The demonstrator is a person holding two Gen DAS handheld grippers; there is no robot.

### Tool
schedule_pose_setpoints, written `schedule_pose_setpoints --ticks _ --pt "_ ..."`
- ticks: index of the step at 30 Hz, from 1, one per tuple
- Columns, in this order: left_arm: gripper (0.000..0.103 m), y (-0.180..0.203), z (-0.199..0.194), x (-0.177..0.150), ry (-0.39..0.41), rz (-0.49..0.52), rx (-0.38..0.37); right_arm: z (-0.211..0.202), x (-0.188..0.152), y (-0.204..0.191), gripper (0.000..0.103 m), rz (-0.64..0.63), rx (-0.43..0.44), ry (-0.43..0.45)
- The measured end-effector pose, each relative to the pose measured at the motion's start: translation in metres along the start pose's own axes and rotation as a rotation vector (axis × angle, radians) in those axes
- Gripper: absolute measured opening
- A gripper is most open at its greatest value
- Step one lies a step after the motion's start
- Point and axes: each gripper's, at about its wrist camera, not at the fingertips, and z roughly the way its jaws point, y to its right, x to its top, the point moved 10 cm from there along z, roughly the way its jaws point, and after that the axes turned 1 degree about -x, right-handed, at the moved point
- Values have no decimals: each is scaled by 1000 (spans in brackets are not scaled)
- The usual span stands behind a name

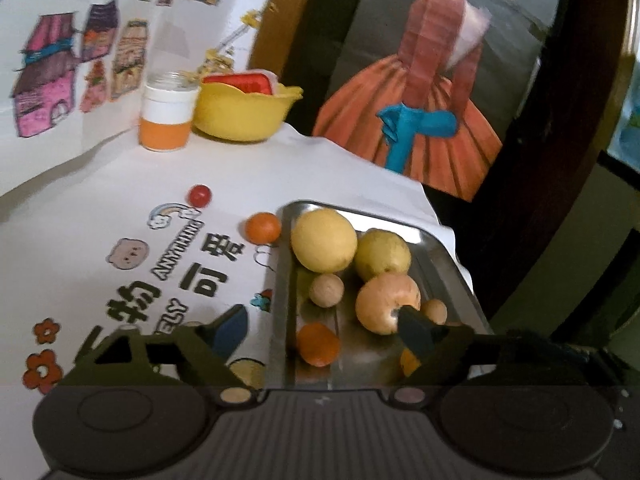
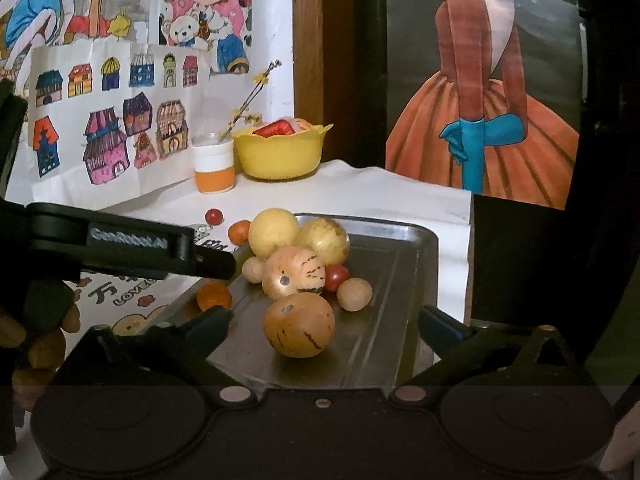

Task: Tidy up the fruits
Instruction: 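Open the left tool over the tray while the right tool releases the orange there, then withdraw both open tools from the tray toward the remaining loose fruits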

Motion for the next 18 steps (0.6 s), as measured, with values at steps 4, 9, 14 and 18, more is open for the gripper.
schedule_pose_setpoints --ticks 4,9,14,18 --pt "102 -9 -14 4 36 -35 26 -10 1 1 102 12 0 9" --pt "102 -21 -30 2 57 -46 72 -21 1 4 102 20 -14 16" --pt "102 -27 -45 -9 58 -33 104 -33 -2 6 102 27 -25 17" --pt "102 -29 -57 -17 63 -26 118 -43 -6 7 102 29 -32 14"
